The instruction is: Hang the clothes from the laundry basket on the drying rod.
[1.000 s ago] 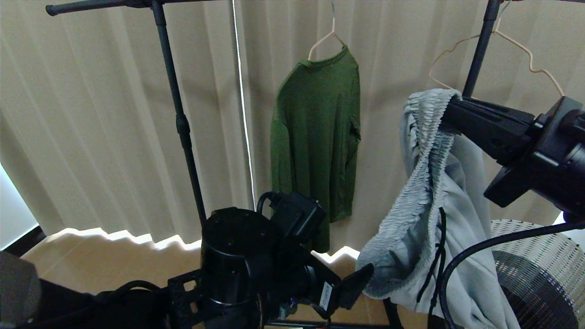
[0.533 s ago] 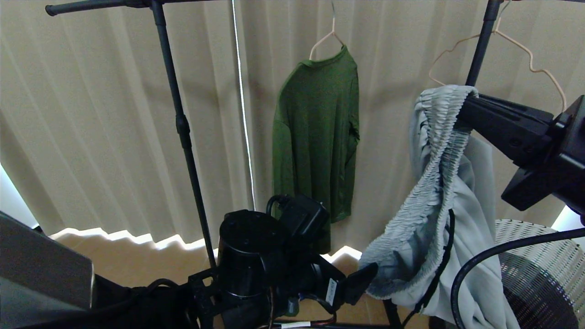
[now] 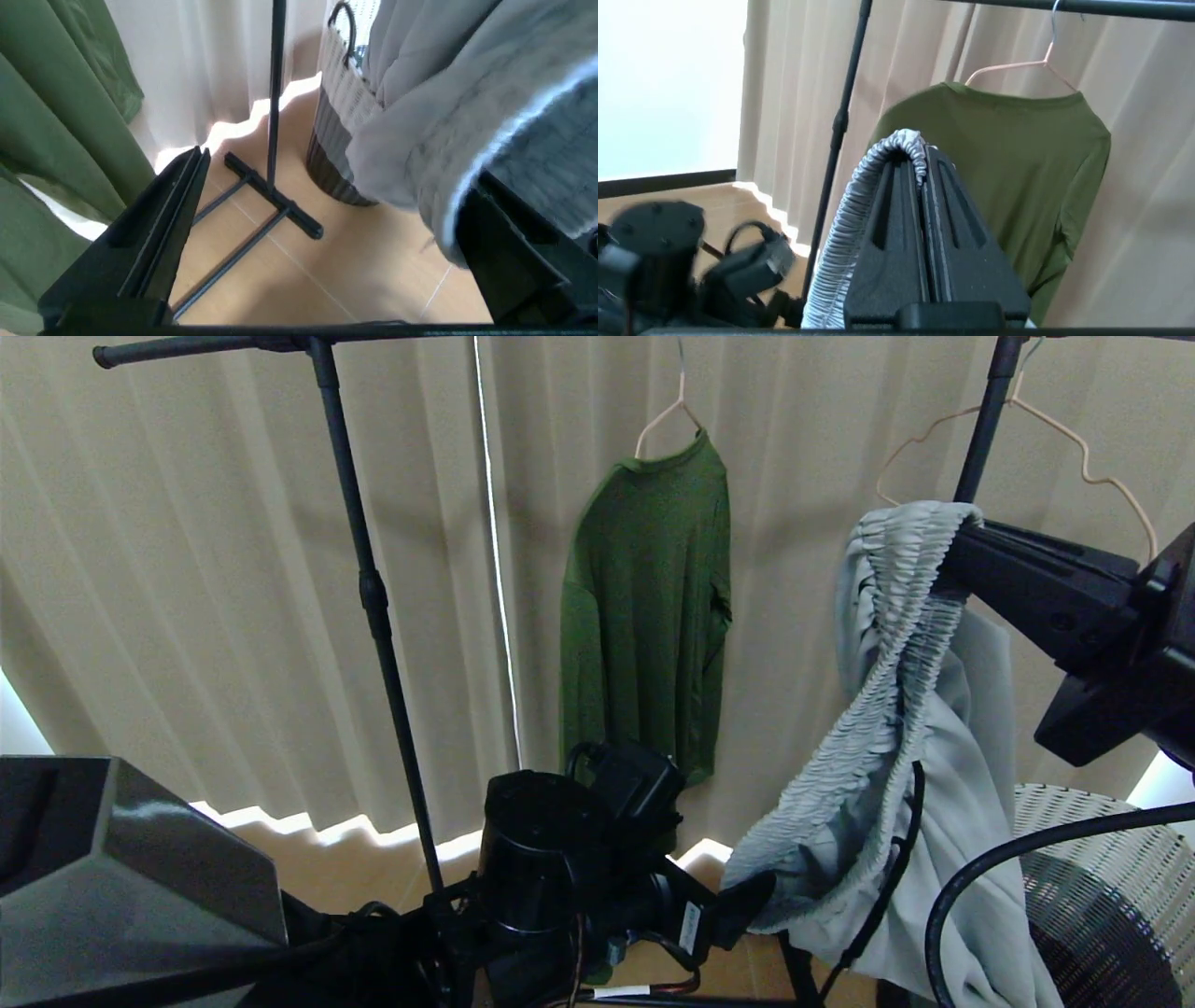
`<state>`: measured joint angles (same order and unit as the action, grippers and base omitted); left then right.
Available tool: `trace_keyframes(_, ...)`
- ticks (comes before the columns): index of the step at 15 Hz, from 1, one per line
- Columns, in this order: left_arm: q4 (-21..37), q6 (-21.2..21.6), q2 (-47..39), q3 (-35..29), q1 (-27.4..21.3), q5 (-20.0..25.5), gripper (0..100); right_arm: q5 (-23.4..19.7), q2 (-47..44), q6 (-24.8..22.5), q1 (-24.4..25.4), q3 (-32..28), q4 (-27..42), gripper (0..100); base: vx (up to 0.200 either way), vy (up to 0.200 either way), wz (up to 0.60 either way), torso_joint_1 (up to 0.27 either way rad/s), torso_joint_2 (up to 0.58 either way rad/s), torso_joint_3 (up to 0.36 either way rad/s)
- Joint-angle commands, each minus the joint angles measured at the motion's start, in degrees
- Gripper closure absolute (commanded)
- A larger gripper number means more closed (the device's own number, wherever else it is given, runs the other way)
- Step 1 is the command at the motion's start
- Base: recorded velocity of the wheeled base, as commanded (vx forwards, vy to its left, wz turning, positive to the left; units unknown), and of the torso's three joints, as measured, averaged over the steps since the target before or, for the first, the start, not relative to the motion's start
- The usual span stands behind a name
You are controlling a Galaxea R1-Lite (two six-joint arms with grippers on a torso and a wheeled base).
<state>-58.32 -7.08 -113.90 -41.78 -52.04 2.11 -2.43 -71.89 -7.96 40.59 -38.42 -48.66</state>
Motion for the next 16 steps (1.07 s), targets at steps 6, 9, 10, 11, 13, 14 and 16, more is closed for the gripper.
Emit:
trace_keyframes(6,-8.5,6.6,7.2,12.9,3.8,-2.8,100,0.1,-0.8,0.0,-6.8,0.0,1.8,100,0.000,0.000,0.00,0.000,0.00,0.000)
trace_keyframes(9,-4.2,6.8,17.7,14.4,9.9,-2.8,100,0.3,-2.5,0.0,-7.4,-0.2,2.2,100,0.000,0.000,0.00,0.000,0.00,0.000)
trace_keyframes(10,-2.2,6.9,20.3,13.8,11.3,-2.8,100,0.3,-3.3,0.0,-7.4,-0.4,2.0,100,0.000,0.000,0.00,0.000,0.00,0.000)
trace_keyframes(11,0.9,6.9,23.9,13.1,13.2,-2.8,100,0.3,-4.8,0.0,-7.4,-0.6,1.8,100,0.000,0.000,0.00,0.000,0.00,0.000)
trace_keyframes(13,7.6,7.0,28.4,11.4,17.4,-3.0,100,0.3,-6.5,0.1,-7.4,-1.6,1.7,100,0.000,0.000,0.00,0.000,0.00,0.000)
trace_keyframes(14,10.6,7.0,30.6,10.3,19.5,-3.3,100,0.3,-7.3,0.1,-7.4,-2.2,1.1,100,0.000,0.000,0.00,0.000,0.00,0.000)
trace_keyframes(16,14.6,7.1,35.8,7.2,22.9,-3.4,100,0.4,-9.6,0.1,-7.4,-4.0,-2.5,100,0.000,0.000,0.00,0.000,0.00,0.000)
